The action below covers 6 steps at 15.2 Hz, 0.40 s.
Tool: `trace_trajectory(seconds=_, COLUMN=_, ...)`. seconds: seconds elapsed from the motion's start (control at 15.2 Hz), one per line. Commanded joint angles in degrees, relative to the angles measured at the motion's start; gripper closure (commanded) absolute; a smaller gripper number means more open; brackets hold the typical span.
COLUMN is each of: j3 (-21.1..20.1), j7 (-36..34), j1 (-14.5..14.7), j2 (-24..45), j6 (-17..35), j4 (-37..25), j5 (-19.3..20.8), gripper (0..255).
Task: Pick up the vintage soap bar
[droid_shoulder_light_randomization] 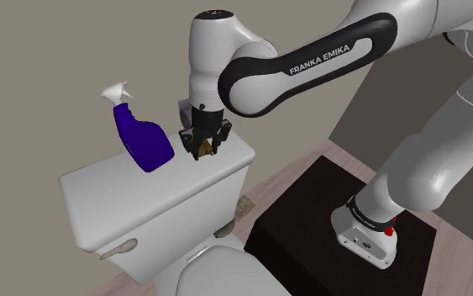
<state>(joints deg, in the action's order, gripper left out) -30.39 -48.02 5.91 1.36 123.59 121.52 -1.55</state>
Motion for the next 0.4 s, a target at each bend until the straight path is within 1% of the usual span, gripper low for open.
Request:
trace_trajectory(seconds=0.0, j3=0.0, j7=0.3, j1=-0.1, j2=-0.9, j6=-1.5, j4=-0.7, j5=-0.5, gripper=255)
trace_trajectory(seconds=0.2, j3=0.1, j7=0.6, j1=-0.1, j2=-1.9, j6=-3.7, j4=-2.1, j5=-1.0, gripper=255)
trace_trajectory(seconds=0.33, j3=0.1, j7=0.7, j1=-0.1, j2=-1.9, j6=-3.9, j4=-2.2, j5=-1.1, gripper=255)
